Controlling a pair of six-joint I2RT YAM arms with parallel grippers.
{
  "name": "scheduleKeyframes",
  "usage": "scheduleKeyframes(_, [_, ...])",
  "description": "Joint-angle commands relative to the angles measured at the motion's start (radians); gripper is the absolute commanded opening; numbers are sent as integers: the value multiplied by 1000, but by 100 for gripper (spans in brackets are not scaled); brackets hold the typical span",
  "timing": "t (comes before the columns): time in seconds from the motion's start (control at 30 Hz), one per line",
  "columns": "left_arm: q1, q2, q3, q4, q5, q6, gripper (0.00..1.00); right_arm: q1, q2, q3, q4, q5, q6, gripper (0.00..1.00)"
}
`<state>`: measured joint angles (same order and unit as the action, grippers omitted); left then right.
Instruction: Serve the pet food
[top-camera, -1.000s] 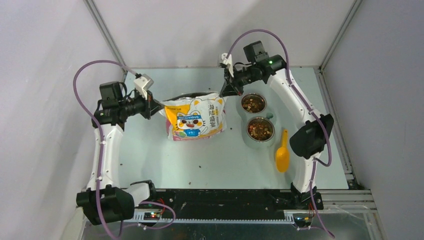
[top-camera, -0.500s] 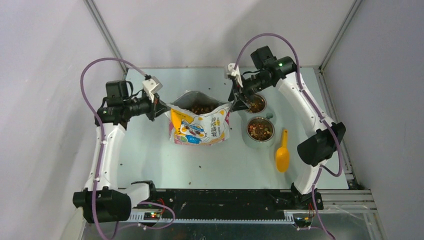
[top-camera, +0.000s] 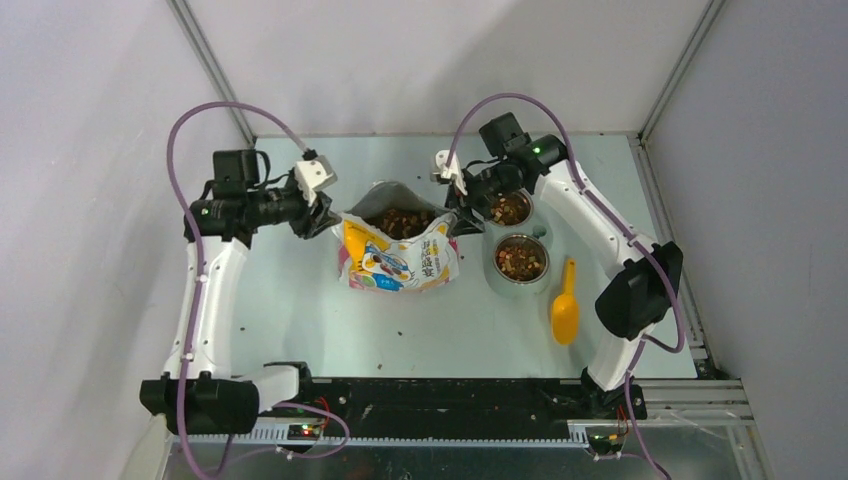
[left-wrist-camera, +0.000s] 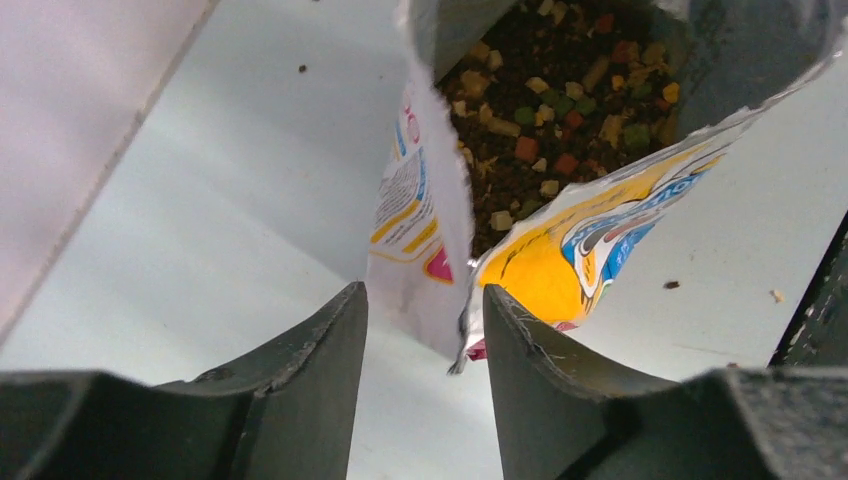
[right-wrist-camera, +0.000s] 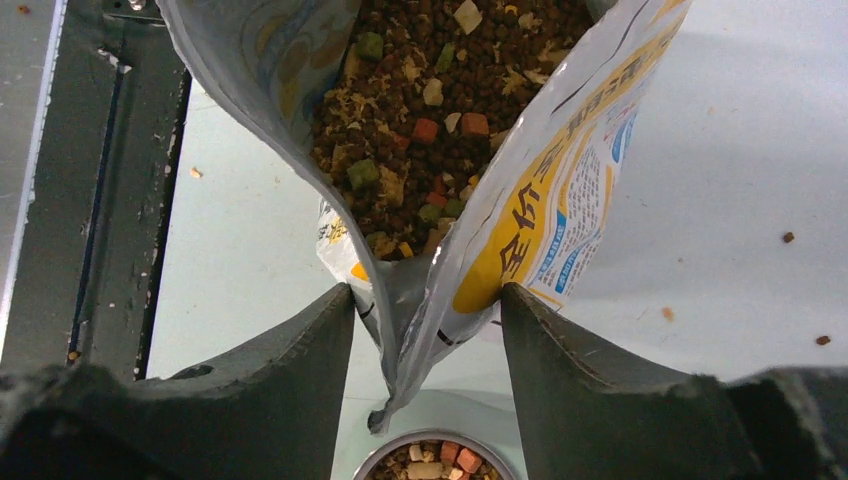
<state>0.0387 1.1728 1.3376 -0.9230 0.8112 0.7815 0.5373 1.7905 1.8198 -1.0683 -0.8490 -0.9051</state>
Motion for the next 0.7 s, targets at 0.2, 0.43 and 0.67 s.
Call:
scheduleKeyframes(0.2, [-147, 128, 148, -130, -108, 262, 57, 13, -31, 39, 102, 35, 73, 28])
scheduleKeyframes(0.43, [-167, 146, 167, -204, -165, 384, 23, -41, -65, 31, 70, 29, 77, 8])
scheduleKeyframes(0.67, [-50, 117, 152, -132, -113, 305, 0, -197, -74, 79, 57, -37, 129, 0])
